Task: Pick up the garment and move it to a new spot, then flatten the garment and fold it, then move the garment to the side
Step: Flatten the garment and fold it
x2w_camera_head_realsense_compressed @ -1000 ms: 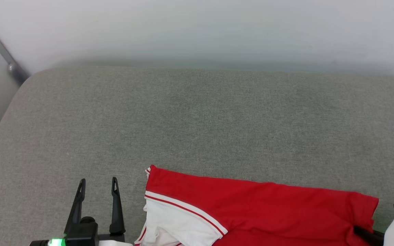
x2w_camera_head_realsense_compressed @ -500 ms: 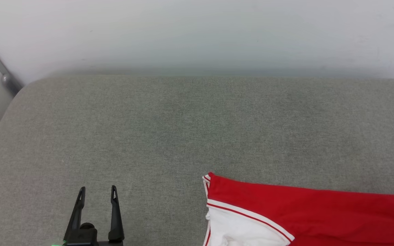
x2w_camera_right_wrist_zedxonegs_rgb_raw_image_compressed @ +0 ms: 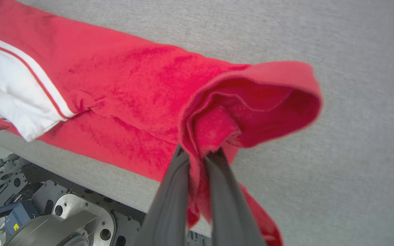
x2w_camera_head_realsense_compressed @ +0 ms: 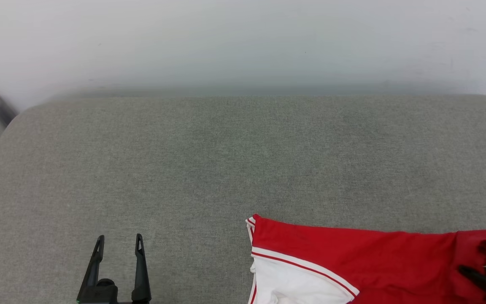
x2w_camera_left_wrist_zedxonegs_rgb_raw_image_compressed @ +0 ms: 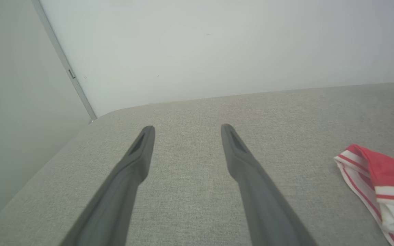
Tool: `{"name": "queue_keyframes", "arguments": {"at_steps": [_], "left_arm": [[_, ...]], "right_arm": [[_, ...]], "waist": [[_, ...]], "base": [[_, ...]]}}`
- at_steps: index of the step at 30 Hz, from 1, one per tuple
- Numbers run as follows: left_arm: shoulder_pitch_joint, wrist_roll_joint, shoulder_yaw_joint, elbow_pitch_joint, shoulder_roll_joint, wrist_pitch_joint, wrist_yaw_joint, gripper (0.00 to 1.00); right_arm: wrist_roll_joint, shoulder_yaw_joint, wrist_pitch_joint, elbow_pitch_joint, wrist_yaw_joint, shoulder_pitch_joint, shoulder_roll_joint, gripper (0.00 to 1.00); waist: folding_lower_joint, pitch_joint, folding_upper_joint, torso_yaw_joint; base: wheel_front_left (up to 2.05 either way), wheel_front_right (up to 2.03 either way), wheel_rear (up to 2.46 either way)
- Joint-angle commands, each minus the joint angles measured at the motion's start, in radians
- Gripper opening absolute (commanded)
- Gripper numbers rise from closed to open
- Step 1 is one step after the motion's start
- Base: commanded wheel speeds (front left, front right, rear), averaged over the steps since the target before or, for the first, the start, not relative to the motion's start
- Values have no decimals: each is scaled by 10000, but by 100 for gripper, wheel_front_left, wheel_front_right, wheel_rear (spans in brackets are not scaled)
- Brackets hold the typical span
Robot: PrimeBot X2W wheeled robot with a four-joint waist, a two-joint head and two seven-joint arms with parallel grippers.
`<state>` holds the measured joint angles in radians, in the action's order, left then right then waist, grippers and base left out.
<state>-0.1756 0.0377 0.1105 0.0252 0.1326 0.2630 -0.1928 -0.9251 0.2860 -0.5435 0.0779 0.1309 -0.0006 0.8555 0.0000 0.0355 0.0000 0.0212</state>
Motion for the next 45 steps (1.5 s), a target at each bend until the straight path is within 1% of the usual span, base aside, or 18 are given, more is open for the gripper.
{"name": "queue_keyframes", "arguments": {"at_steps": [1, 4, 7, 9, 12, 17, 22, 26, 30, 32, 33, 34, 35, 36, 37, 40, 45], "left_arm": [[32, -72, -51, -35, -46, 21, 41, 100], [174, -99, -69, -49, -101, 21, 135, 100], [263, -141, -63, -86, -176, 21, 213, 100], [371, -176, -42, -91, -232, 21, 238, 100], [493, -193, -3, -83, -299, 21, 305, 100], [735, -220, 35, -79, -350, 21, 410, 100], [1023, -245, 74, -79, -415, 21, 489, 100], [1231, -249, 102, -137, -476, 21, 536, 100], [1307, -246, 79, -201, -521, 21, 561, 100], [1323, -240, 38, -232, -539, 21, 565, 100], [1323, -240, 38, -232, -539, 21, 565, 100], [1299, -239, 6, -247, -541, 21, 563, 100], [1252, -242, -11, -255, -546, 21, 558, 100], [1197, -246, -30, -264, -550, 21, 558, 100], [1135, -253, -51, -268, -551, 21, 564, 100], [985, -259, -104, -307, -542, 21, 563, 100], [715, -211, -247, -262, -515, 21, 605, 100]], "right_arm": [[194, 150, -169, -443, -5, -114, -206, 0], [565, 507, -643, -1509, -5, -394, -613, 0], [949, 1099, -1109, -2270, -6, -846, -1095, 0], [1160, 1608, -1373, -2578, -6, -1246, -1355, 0], [1337, 2454, -1616, -2656, -5, -2041, -1738, 0], [1437, 3929, -1673, -2256, -6, -3470, -2503, 0], [1528, 5455, -1693, -1401, -5, -4778, -3131, 0], [1437, 6510, -1525, -285, -5, -5454, -3443, 0], [1346, 7581, -1400, 811, -6, -5882, -3547, 0], [1252, 7958, -1190, 1246, -8, -6016, -3617, 0], [1252, 7958, -1190, 1246, -8, -6016, -3617, 0], [1197, 8076, -1019, 1444, -9, -6075, -3663, 3], [1150, 8184, -865, 1561, -11, -6141, -3695, 21], [1102, 8293, -697, 1603, -11, -6235, -3711, 84], [1122, 8375, -464, 1592, -11, -6369, -3703, 100], [1178, 8420, 371, 1303, -9, -6586, -3509, 100], [1557, 7611, 2019, 798, -8, -6795, -3038, 100]], "waist": [[0, 19, 0, 7], [0, 85, 0, 40], [0, 203, 0, 93], [0, 319, 0, 153], [0, 501, 0, 254], [0, 894, 0, 487], [0, 1327, 0, 713], [0, 1548, 0, 867], [0, 1617, 0, 920], [0, 1595, 0, 903], [0, 1595, 0, 903], [0, 1556, 0, 870], [0, 1503, 0, 828], [0, 1440, 0, 779], [0, 1370, 0, 721], [0, 1115, 0, 562], [0, 700, 0, 198]], "base": [[0, 0, 0], [0, 0, 0], [0, 0, 0], [0, 0, 0], [0, 0, 0], [0, 0, 0], [0, 0, 0], [0, 0, 0], [0, 0, 0], [0, 0, 0], [0, 0, 0], [0, 0, 0], [0, 0, 0], [0, 0, 0], [0, 0, 0], [0, 0, 0], [0, 0, 0]]}}
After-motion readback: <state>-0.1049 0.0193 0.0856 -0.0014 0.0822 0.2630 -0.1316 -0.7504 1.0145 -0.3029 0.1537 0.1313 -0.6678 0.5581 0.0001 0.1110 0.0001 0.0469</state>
